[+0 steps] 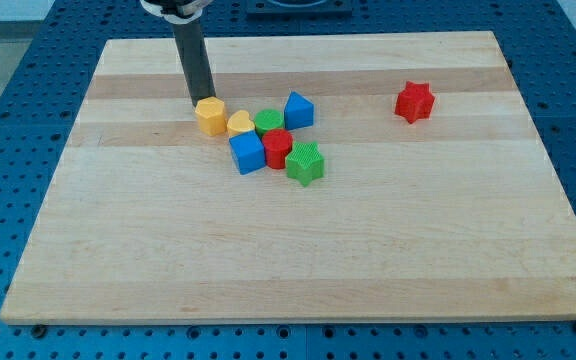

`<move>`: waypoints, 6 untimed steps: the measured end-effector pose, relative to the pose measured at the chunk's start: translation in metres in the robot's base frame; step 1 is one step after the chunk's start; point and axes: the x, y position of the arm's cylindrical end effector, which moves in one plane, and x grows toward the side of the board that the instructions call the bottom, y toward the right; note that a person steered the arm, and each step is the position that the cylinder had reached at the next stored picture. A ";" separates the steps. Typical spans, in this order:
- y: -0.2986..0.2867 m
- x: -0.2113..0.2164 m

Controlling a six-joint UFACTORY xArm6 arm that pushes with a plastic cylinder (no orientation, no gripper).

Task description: Push yellow hexagon right a bit

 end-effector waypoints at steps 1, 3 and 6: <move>0.000 0.002; 0.000 0.005; -0.036 0.006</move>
